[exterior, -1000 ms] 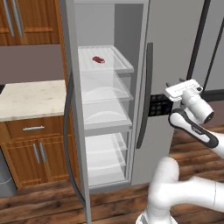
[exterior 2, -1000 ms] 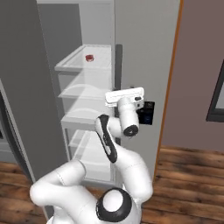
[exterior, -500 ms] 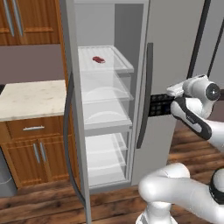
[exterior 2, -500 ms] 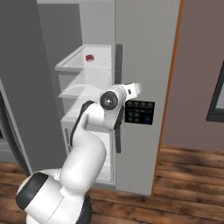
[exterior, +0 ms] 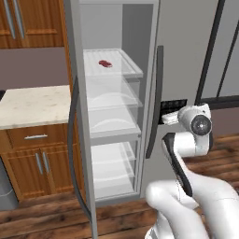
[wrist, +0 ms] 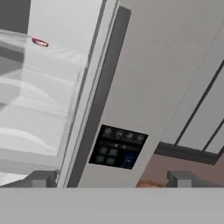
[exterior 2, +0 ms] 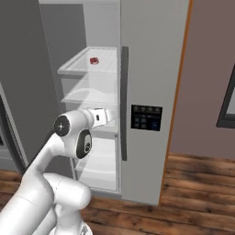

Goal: There's a chicken drumstick in the fridge that needs to be moved to the freezer for freezing. Pick up the chicken drumstick from the fridge, place it on any shelf in the freezer, and close the fridge and freezer doors when done.

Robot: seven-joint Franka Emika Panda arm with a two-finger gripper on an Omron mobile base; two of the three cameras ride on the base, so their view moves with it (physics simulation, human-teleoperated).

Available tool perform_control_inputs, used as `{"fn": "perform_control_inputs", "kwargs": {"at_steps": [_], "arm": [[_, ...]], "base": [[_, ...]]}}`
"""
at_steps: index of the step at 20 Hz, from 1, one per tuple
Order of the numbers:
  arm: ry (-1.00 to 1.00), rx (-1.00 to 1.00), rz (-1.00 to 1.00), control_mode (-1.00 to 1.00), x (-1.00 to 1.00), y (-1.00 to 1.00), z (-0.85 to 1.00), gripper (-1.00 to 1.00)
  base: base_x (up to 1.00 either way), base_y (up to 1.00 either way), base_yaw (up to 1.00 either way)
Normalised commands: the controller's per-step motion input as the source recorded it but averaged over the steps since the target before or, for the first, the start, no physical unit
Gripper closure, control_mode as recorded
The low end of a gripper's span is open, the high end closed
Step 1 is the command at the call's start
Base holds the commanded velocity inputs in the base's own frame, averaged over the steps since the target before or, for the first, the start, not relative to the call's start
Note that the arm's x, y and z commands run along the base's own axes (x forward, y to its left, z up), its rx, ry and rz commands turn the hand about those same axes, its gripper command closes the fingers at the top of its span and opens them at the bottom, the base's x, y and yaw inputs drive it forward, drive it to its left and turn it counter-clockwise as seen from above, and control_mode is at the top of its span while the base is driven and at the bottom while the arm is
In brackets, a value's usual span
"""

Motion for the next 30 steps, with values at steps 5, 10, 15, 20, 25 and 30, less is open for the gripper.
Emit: {"fn": "perform_control_inputs", "kwargs": {"at_steps": [5, 10, 15, 20, 25, 30], "arm": [[0.12, 0.00, 0.00, -1.00, -0.70, 0.99, 0.20, -1.00], [0.19, 0.00, 0.01, -1.00, -0.48, 0.99, 0.18, -1.00], [0.10, 0.00, 0.00, -1.00, -0.62, 0.86, 0.15, -1.00], [0.00, 0.00, 0.00, -1.00, -0.65, 0.76, -0.01, -1.00], [-0.01, 0.02, 0.00, -1.00, -0.49, 0.72, -0.01, -1.00], [-0.02, 0.06, 0.00, -1.00, -0.41, 0.86, -0.06, -1.00]], "base": [[0.00, 0.00, 0.00], [0.00, 0.00, 0.00], [0.00, 0.00, 0.00], [0.00, 0.00, 0.00], [0.00, 0.00, 0.00], [0.00, 0.00, 0.00]]}}
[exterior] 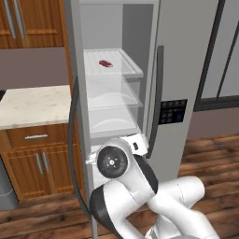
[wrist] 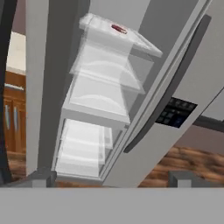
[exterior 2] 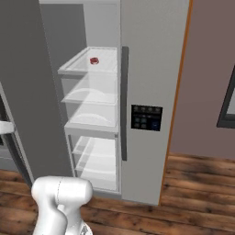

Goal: There's a chicken drumstick in the fridge that needs to be moved to the freezer for freezing. Pick up the chicken drumstick from the fridge, place it on any shelf in the freezer, and close the fridge and freezer doors when done.

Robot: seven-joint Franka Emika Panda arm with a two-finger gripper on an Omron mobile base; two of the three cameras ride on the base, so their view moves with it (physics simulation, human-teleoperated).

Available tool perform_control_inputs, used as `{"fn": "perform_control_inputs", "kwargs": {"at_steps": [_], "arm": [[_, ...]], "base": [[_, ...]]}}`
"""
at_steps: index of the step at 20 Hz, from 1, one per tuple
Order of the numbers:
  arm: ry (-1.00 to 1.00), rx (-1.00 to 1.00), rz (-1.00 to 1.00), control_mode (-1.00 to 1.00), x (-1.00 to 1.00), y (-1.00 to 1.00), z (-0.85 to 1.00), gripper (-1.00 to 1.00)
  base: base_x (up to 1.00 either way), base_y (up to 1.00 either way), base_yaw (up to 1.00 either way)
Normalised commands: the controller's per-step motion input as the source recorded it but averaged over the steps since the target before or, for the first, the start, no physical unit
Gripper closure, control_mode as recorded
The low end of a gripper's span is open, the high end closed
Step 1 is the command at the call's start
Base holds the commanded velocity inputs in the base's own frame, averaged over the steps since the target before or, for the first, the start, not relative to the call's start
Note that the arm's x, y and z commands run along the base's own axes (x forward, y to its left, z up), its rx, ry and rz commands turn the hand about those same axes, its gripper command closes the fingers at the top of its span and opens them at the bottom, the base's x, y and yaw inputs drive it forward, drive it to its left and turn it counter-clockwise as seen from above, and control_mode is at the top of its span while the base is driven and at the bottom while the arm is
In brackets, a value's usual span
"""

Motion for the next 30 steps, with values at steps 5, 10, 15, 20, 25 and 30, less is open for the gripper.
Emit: {"fn": "perform_control_inputs", "kwargs": {"at_steps": [5, 10, 15, 20, 25, 30], "arm": [[-0.01, 0.02, 0.00, -1.00, -0.07, 1.00, -0.39, -1.00], [-0.09, 0.05, 0.00, -1.00, 0.00, 1.00, -0.51, -1.00], [-0.14, 0.05, -0.03, -1.00, 0.00, 0.99, -0.39, -1.00], [-0.17, 0.09, -0.07, -1.00, 0.00, 0.66, -0.27, -1.00], [-0.14, 0.12, -0.18, -1.00, 0.11, 0.19, -0.27, -1.00], [-0.15, 0.11, -0.20, -1.00, 0.08, 0.02, -0.09, -1.00]], "base": [[0.00, 0.00, 0.00], [0.00, 0.00, 0.00], [0.00, 0.00, 0.00], [0.00, 0.00, 0.00], [0.00, 0.00, 0.00], [0.00, 0.00, 0.00]]}}
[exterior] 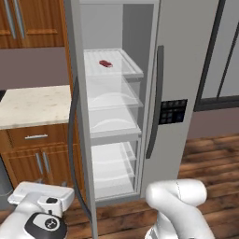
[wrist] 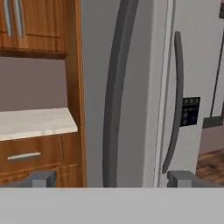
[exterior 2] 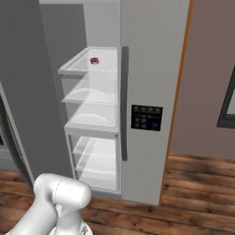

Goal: There's a chicken drumstick in the fridge that needs to be moved to the freezer for freezing. Pick up the chicken drumstick from the fridge, place it on any shelf in the freezer, and close the fridge and freezer doors when done.

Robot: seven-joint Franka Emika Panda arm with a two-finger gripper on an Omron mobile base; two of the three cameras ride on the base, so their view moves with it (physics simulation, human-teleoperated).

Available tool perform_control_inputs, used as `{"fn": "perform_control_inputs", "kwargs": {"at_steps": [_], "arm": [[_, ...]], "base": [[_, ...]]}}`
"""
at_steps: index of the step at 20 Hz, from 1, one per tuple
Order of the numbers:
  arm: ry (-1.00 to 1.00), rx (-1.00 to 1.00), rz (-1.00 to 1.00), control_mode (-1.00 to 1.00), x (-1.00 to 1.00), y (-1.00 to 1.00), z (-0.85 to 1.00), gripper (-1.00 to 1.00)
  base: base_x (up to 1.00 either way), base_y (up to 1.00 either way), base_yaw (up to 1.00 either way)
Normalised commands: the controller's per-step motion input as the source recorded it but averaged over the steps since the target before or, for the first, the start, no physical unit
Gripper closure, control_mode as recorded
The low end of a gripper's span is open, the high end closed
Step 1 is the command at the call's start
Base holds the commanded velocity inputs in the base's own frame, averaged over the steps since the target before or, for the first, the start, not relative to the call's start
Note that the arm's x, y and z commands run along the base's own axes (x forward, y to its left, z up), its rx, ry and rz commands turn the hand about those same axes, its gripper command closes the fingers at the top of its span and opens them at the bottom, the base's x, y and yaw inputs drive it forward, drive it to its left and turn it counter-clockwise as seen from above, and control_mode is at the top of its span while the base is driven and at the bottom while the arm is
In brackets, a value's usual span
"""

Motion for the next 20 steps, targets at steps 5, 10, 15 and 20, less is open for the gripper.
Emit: {"fn": "perform_control_inputs", "kwargs": {"at_steps": [5, 10, 15, 20], "arm": [[-0.11, 0.06, -0.17, -1.00, 0.06, -0.03, 0.00, -1.00], [0.07, 0.01, 0.00, -1.00, 0.42, -0.22, 0.00, -1.00], [0.08, 0.01, 0.01, -1.00, 0.63, -0.25, -0.10, -1.00], [0.02, 0.00, 0.00, -1.00, 0.55, -0.09, -0.24, -1.00]], "base": [[0.00, 0.00, 0.00], [0.00, 0.00, 0.00], [0.00, 0.00, 0.00], [0.00, 0.00, 0.00]]}}
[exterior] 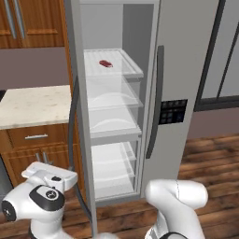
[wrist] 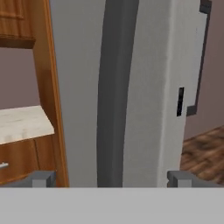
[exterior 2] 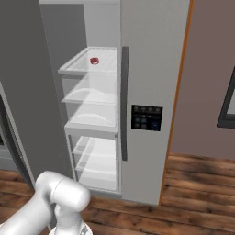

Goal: There's a chicken drumstick in the fridge that needs to be moved to the freezer for freezing. Pick up the chicken drumstick from the fridge, place it on any shelf in the freezer, and close the fridge and freezer doors when done.

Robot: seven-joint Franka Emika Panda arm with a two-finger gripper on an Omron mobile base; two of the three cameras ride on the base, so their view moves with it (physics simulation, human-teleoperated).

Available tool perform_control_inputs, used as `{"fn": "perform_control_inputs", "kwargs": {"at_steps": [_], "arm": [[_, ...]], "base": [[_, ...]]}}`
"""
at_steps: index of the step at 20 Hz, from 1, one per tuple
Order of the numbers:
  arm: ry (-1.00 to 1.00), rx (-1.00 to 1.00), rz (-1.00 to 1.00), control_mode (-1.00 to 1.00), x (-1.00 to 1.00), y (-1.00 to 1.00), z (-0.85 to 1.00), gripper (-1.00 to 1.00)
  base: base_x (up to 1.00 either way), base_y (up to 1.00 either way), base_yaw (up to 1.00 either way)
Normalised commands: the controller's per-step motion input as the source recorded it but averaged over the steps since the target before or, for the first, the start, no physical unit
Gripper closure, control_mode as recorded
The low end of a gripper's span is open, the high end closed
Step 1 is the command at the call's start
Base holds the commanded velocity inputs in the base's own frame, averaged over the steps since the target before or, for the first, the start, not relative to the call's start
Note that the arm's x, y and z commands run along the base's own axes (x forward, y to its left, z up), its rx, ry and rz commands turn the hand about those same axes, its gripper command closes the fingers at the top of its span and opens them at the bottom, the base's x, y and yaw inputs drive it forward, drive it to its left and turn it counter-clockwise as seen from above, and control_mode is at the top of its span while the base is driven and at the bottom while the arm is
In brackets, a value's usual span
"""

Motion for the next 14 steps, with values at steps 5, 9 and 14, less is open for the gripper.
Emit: {"fn": "perform_control_inputs", "kwargs": {"at_steps": [5, 9, 14], "arm": [[0.00, 0.00, 0.00, -1.00, 0.48, 0.00, -0.28, -1.00], [0.00, 0.00, 0.00, -1.00, 0.13, 0.06, -0.31, -1.00], [0.02, 0.00, -0.02, -1.00, 0.05, 0.01, -0.11, -1.00]], "base": [[0.00, 0.00, 0.00], [0.00, 0.00, 0.00], [0.00, 0.00, 0.00]]}}
